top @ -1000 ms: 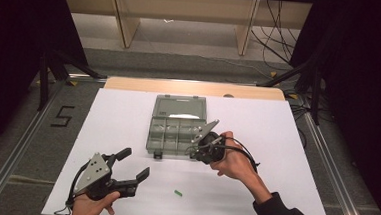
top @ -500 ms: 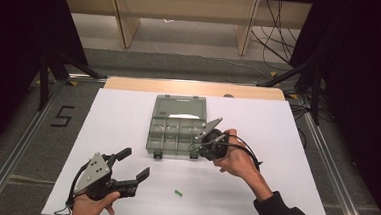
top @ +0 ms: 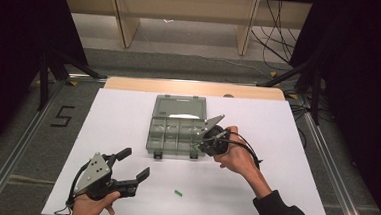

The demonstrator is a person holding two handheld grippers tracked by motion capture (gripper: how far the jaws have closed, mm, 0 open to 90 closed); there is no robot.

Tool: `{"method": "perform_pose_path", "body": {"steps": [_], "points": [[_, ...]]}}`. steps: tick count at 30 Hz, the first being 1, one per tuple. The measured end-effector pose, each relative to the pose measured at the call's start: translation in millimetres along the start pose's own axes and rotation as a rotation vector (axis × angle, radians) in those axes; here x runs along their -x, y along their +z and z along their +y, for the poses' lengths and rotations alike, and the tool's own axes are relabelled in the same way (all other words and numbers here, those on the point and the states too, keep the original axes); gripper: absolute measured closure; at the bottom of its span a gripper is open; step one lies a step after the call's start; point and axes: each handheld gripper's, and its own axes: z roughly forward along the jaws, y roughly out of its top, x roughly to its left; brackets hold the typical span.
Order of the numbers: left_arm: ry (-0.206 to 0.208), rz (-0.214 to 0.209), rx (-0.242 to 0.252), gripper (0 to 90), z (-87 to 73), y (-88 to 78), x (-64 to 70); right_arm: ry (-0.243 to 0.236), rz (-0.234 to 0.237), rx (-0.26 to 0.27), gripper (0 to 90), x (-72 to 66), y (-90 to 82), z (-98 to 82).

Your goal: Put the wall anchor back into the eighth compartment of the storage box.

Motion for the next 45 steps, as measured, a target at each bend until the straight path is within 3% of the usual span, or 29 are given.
{"method": "perform_pose_path", "body": {"steps": [16, 37, 45], "points": [[-0.001, 0.0, -0.003, 15.9, -0.3, 0.4, 0.2, 0.015, -0.019, 0.007, 84.4, 8.4, 6.2, 3.3], [0.011, -0.002, -0.009, 15.9, -0.7, 1.0, -0.6, 0.015, -0.042, -0.003, 83.7, 14.9, 31.8, 6.3], [0.0, 0.0, -0.004, 16.0, -0.5, 0.5, 0.0, 0.086, -0.077, 0.012, 52.1, 19.9, 34.3, 4.5]]}}
